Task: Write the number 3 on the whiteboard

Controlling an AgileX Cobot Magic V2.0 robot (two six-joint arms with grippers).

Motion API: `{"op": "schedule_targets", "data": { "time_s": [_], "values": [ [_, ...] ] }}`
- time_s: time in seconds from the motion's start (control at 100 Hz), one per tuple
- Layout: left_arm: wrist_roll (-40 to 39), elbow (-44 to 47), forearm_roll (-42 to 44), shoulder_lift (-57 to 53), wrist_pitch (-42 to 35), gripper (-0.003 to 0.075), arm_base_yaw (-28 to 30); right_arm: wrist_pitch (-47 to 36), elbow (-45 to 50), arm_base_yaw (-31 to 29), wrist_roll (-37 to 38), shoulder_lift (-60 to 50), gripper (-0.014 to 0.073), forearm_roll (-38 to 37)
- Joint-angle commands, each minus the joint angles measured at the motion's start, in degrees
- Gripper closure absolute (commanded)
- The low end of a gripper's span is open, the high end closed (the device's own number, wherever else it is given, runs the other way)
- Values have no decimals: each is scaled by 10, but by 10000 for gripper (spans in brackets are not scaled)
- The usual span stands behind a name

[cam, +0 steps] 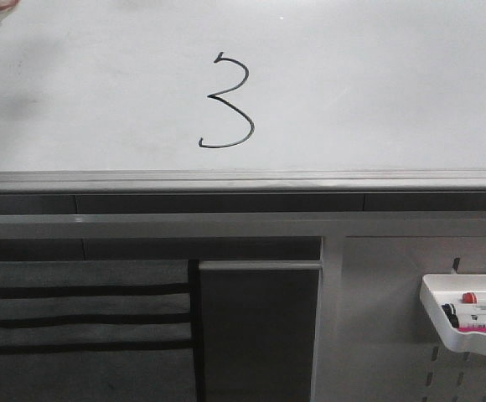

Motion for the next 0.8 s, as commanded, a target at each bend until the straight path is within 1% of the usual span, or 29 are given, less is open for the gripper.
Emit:
{"op": "schedule_targets", "data": {
  "time_s": [0.0, 0.05, 0.26, 0.53, 0.79],
  "values": [
    [-12, 25, -70, 6, -146, 714, 19, -32, 0, -4, 4, -5, 227, 30],
    [-12, 33, -80, 20, -172, 714, 21, -36, 6, -4, 4, -5, 227, 36],
    [-12, 22, -85, 79, -197, 714, 12, -42, 12, -4, 4, -5, 227, 37],
    [-12, -23, -86, 127, -200, 713, 12, -42, 12, -4, 4, -5, 227, 38],
    [-12, -35, -76, 134, -195, 699, 12, -42, 12, -4, 4, -5, 227, 38]
  ]
}}
